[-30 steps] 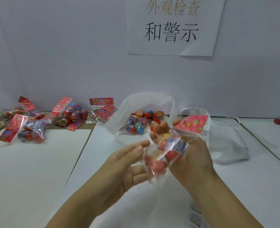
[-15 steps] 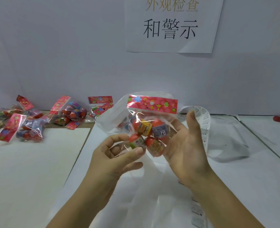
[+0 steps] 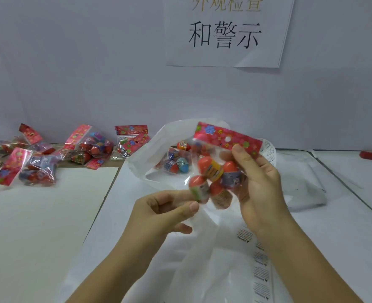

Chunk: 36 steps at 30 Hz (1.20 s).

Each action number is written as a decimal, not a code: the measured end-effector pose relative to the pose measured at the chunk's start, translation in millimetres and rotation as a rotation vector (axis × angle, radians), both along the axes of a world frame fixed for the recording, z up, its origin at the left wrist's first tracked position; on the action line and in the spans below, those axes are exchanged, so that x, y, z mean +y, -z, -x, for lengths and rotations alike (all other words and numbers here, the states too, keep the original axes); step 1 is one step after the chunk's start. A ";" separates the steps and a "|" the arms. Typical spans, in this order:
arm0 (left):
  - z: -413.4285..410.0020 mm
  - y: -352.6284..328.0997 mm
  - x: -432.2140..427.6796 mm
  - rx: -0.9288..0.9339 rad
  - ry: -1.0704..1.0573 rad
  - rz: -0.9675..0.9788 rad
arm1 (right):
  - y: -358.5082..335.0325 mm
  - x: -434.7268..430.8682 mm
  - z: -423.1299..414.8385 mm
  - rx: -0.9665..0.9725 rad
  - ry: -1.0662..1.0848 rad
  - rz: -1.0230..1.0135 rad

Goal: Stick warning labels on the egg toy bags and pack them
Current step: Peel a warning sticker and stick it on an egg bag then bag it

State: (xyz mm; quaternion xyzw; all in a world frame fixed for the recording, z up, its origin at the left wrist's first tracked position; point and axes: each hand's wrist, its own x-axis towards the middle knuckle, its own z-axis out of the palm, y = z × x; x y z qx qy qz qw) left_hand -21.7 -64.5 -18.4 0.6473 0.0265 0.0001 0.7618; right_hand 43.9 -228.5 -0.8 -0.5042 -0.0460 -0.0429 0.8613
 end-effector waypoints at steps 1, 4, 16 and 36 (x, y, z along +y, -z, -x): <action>-0.1 0.9 0.7 0.010 -0.018 0.008 | -2.5 -5.7 -2.8 0.007 0.016 -0.040; -1.1 1.1 2.5 0.035 -0.027 0.042 | -8.3 -19.5 -8.4 0.026 0.038 -0.071; 5.3 -3.8 -3.9 -0.021 0.035 0.008 | 4.6 4.2 2.4 0.064 -0.146 0.162; 1.7 -4.1 -5.0 -0.118 -0.063 0.114 | 3.6 2.7 2.6 -0.002 -0.345 0.301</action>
